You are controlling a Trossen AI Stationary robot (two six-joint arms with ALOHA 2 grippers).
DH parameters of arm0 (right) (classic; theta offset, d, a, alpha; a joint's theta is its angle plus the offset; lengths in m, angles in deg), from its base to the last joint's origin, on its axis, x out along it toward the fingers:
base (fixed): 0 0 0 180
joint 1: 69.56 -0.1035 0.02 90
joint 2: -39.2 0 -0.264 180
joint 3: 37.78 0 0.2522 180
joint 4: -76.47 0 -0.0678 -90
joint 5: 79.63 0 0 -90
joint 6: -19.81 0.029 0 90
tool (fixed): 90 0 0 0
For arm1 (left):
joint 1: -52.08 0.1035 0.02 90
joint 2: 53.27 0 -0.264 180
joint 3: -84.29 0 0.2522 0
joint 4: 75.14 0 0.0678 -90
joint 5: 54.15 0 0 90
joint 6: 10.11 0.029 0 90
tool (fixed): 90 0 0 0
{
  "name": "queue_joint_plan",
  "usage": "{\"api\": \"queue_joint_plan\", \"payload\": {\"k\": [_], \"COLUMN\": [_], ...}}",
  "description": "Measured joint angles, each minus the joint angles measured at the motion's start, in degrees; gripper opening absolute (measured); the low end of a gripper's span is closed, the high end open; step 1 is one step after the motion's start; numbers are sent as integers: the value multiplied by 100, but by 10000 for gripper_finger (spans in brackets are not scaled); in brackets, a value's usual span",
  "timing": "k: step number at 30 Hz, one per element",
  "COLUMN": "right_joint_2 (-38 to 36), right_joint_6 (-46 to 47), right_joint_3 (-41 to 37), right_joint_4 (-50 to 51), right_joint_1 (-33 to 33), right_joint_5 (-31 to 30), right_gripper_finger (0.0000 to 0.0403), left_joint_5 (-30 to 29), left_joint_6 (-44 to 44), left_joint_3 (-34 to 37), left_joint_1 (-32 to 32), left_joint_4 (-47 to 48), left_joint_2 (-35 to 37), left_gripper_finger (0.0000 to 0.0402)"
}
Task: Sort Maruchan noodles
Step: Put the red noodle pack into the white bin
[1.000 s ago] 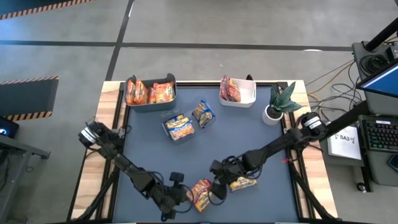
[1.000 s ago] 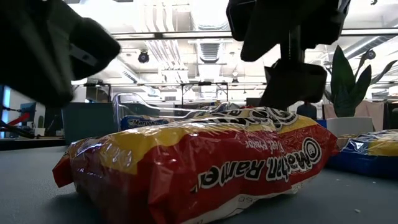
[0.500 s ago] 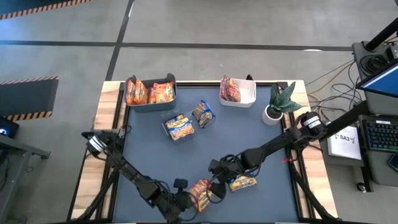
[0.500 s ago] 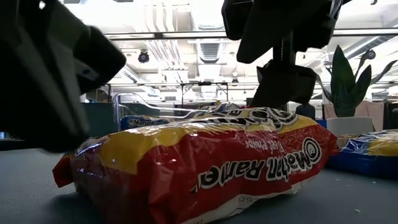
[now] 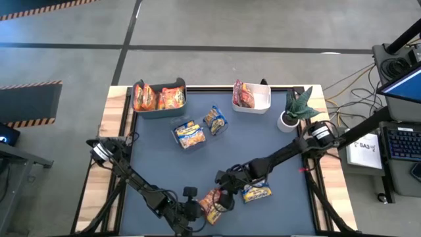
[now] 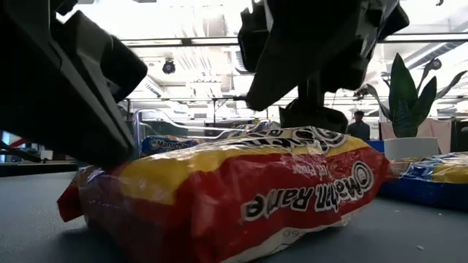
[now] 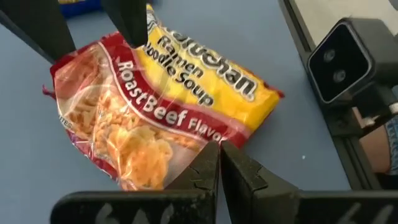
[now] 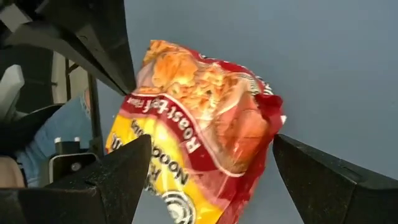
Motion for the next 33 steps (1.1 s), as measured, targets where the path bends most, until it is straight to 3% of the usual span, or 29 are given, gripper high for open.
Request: {"api": "queue_joint_plan", "payload": {"k": [10, 21, 33], "right_joint_2": [81, -73, -246], "right_joint_6": [-42, 176, 136], "right_joint_3": [-2, 31, 31], "right_joint_4": [-36, 198, 755], "right_joint_1": [182, 508, 527], "right_joint_5": [253, 1473, 1470], "right_gripper_finger": [325, 325, 325], "left_joint_5": [244, 330, 305], "left_joint_6": [-703, -881, -616], "left_joint_3": [274, 384, 404], "left_joint_1": [-26, -35, -37], "left_joint_4": [-154, -256, -259], "left_joint_2": [-37, -44, 243], "left_gripper_finger": [0, 0, 0]}}
